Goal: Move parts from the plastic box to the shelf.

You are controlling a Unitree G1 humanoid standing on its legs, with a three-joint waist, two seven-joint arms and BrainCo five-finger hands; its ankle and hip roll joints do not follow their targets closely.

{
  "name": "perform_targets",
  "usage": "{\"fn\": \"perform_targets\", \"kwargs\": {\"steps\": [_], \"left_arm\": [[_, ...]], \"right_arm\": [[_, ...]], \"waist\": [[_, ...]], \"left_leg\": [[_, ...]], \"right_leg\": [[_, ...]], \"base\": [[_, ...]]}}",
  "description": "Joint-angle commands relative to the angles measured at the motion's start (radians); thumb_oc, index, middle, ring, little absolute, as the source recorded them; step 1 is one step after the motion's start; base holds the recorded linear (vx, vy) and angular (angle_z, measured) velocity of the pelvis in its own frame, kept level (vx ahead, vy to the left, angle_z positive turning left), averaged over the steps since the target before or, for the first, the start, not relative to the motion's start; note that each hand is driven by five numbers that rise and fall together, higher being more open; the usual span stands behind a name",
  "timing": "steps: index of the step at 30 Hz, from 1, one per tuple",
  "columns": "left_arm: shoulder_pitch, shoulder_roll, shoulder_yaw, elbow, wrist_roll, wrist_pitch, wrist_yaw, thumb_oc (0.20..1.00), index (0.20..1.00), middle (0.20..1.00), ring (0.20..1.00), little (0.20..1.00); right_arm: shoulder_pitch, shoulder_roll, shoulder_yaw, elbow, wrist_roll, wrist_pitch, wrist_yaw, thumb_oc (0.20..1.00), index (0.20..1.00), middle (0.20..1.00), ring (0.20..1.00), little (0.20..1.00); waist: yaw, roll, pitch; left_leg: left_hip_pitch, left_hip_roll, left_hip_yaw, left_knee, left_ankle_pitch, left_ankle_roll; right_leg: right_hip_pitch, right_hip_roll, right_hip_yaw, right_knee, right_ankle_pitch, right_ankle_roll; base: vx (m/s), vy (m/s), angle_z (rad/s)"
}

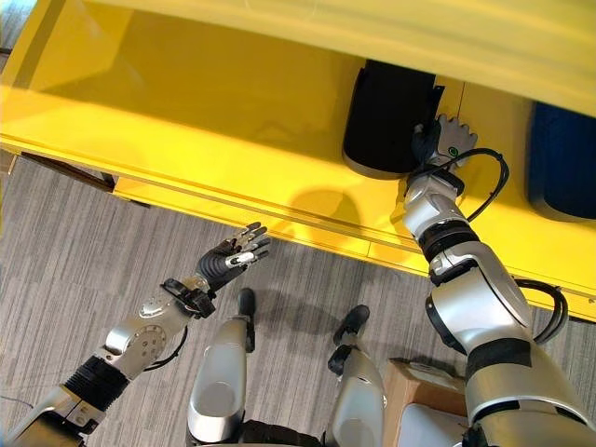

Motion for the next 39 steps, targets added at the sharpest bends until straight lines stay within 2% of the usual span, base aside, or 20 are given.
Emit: {"fn": "perform_targets", "kwargs": {"steps": [1,9,10,11,21,28,30,34,35,36,39], "left_arm": [[0.018,0.003,-0.044,-0.106,-0.035,-0.048,-0.020,1.000,1.000,1.000,1.000,1.000],[0.015,0.008,-0.050,-0.098,-0.057,-0.036,-0.052,1.000,1.000,1.000,1.000,1.000],[0.016,0.009,-0.052,-0.099,-0.056,-0.033,-0.063,1.000,1.000,1.000,1.000,1.000],[0.018,0.013,-0.055,-0.106,-0.062,-0.038,-0.074,1.000,1.000,1.000,1.000,1.000],[0.009,-0.005,-0.063,-0.112,-0.092,-0.047,-0.050,1.000,1.000,1.000,1.000,1.000],[0.013,-0.019,-0.063,-0.109,-0.091,-0.047,-0.044,1.000,1.000,1.000,1.000,1.000],[0.010,-0.022,-0.065,-0.107,-0.087,-0.048,-0.043,1.000,1.000,1.000,1.000,1.000],[0.020,-0.030,-0.064,-0.114,-0.082,-0.056,-0.030,1.000,1.000,1.000,1.000,1.000],[0.021,-0.029,-0.064,-0.114,-0.082,-0.056,-0.030,1.000,1.000,1.000,1.000,1.000],[0.026,-0.031,-0.061,-0.117,-0.080,-0.061,-0.032,1.000,1.000,1.000,1.000,1.000],[0.070,-0.060,-0.027,-0.139,-0.072,-0.068,-0.026,1.000,1.000,1.000,1.000,1.000]], "right_arm": [[-0.164,-0.105,0.062,0.012,0.007,0.003,-0.052,0.200,0.200,0.200,0.200,0.200],[-0.176,-0.118,0.070,0.017,0.000,-0.005,-0.055,0.200,0.200,0.200,0.200,0.200],[-0.177,-0.120,0.070,0.017,0.003,0.004,-0.056,0.523,0.523,0.523,0.523,0.523],[-0.176,-0.122,0.065,0.019,0.045,-0.010,-0.069,1.000,1.000,1.000,1.000,1.000],[-0.153,-0.102,0.011,0.000,0.122,-0.042,-0.161,1.000,1.000,1.000,1.000,1.000],[-0.132,-0.089,-0.014,-0.026,0.132,-0.059,-0.149,1.000,1.000,1.000,1.000,1.000],[-0.128,-0.083,-0.022,-0.031,0.155,-0.085,-0.156,1.000,1.000,1.000,1.000,1.000],[-0.097,-0.071,-0.069,-0.098,0.257,-0.207,-0.182,1.000,1.000,1.000,1.000,1.000],[-0.096,-0.071,-0.069,-0.099,0.257,-0.207,-0.182,1.000,1.000,1.000,1.000,1.000],[-0.081,-0.069,-0.092,-0.134,0.276,-0.246,-0.187,1.000,1.000,1.000,1.000,1.000],[0.083,-0.043,-0.232,-0.433,0.329,-0.332,-0.155,1.000,1.000,1.000,1.000,1.000]], "waist": [[0.030,0.045,-0.027],[0.027,0.050,-0.027],[0.027,0.049,-0.027],[0.026,0.048,-0.027],[0.016,0.051,-0.027],[0.011,0.050,-0.027],[0.010,0.051,-0.027],[0.001,0.052,-0.027],[0.001,0.052,-0.027],[-0.003,0.051,-0.027],[-0.038,0.047,-0.027]], "left_leg": [[-0.004,-0.021,-0.010,-0.091,0.101,0.036],[-0.013,-0.024,-0.006,-0.083,0.096,0.038],[-0.012,-0.024,-0.005,-0.081,0.095,0.038],[-0.014,-0.022,-0.003,-0.075,0.092,0.039],[-0.010,-0.023,0.004,-0.062,0.081,0.042],[-0.002,-0.023,0.009,-0.064,0.080,0.042],[-0.001,-0.024,0.010,-0.062,0.078,0.043],[0.015,-0.025,0.015,-0.069,0.078,0.044],[0.016,-0.025,0.015,-0.069,0.078,0.044],[0.021,-0.025,0.017,-0.071,0.077,0.044],[0.058,-0.024,0.032,-0.082,0.075,0.048]], "right_leg": [[0.017,-0.042,0.014,0.232,-0.173,0.089],[0.005,-0.049,0.016,0.243,-0.175,0.091],[0.006,-0.050,0.015,0.243,-0.174,0.091],[0.006,-0.049,0.016,0.244,-0.174,0.091],[0.008,-0.051,0.023,0.247,-0.176,0.090],[0.013,-0.051,0.027,0.245,-0.176,0.091],[0.013,-0.051,0.028,0.246,-0.177,0.090],[0.027,-0.049,0.034,0.241,-0.180,0.089],[0.027,-0.049,0.034,0.241,-0.180,0.089],[0.030,-0.049,0.036,0.240,-0.182,0.090],[0.054,-0.043,0.053,0.229,-0.183,0.087]], "base": [[0.00,0.000,0.00],[0.00,0.000,0.00],[0.00,0.000,0.00],[0.00,0.000,0.00],[0.00,0.000,0.00],[0.00,0.000,0.00],[0.00,0.000,0.00],[0.00,0.000,0.00],[0.00,0.000,0.00],[0.00,0.000,0.00],[0.04,0.046,-0.03]]}}
